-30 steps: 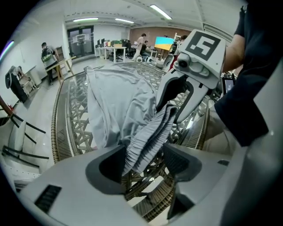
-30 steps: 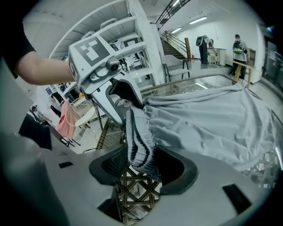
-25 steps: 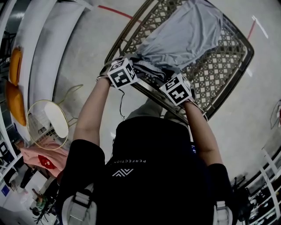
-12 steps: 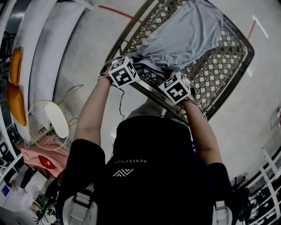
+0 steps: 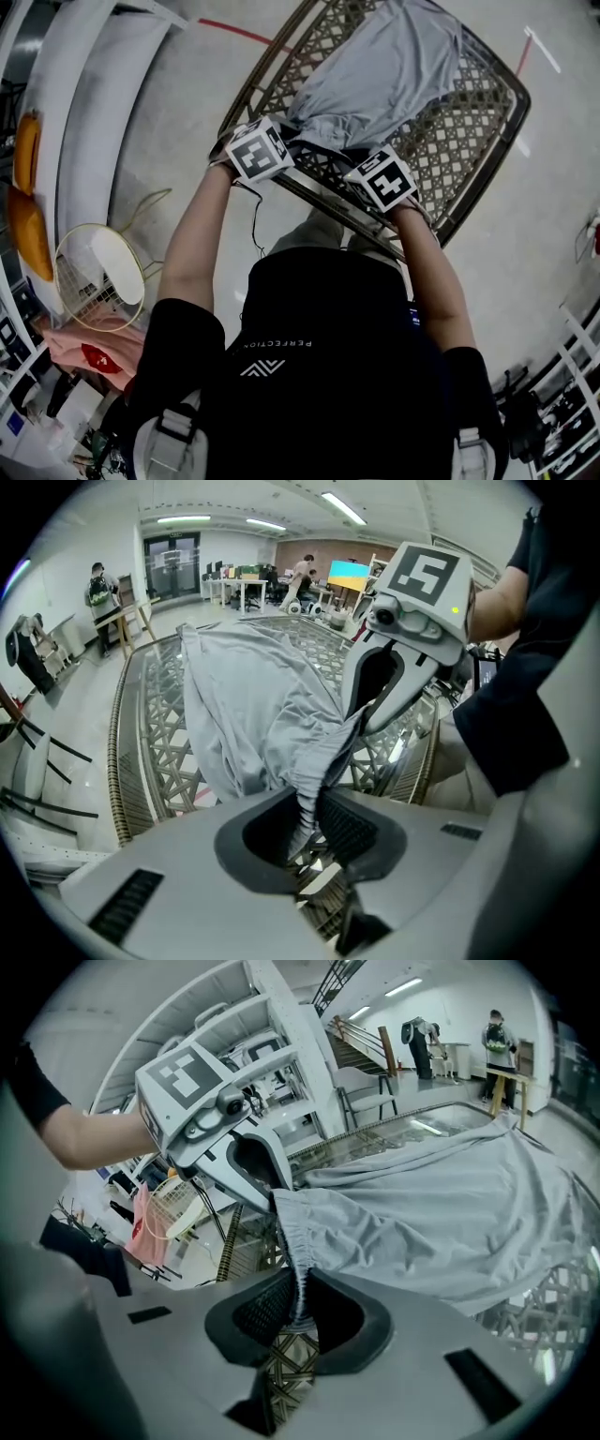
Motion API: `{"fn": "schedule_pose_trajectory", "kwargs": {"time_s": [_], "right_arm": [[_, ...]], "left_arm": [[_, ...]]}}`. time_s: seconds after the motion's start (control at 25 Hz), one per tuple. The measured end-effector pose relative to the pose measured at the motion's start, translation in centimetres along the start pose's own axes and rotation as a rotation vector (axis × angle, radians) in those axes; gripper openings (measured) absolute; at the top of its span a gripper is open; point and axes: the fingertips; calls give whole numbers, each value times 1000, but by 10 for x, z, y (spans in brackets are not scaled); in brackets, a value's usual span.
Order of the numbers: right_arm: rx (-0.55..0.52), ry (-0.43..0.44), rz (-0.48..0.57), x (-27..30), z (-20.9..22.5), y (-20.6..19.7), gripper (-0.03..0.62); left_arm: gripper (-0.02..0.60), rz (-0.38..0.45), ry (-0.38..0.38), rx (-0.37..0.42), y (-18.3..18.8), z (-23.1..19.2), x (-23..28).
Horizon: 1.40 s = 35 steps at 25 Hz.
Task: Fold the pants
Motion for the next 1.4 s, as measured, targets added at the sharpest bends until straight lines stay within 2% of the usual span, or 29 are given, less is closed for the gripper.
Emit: {"fn": "schedule_pose_trajectory", "kwargs": {"time_s": [0.36,0.6,0.92,1.4], "right_arm": [[23,-16,22,-18,-3,3,65],[17,-32,51,-40,6,17,64],[14,-35,97,-65,25,30,65],[-18,-65,126,-112,84,43,66]], "left_arm": [[67,-4,-43,40,20,0,-15],[67,-15,-38,85,41,-14,-27],[67,-62,7,138,78,-37,-37],[67,-47,67,90,142,-68,-21]]}}
Point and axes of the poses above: the fingertips, and each gripper's own axes: x forward along the fingers, z to its right, y out of its top, and after that the axes turned 14 degrees about x, right-handed
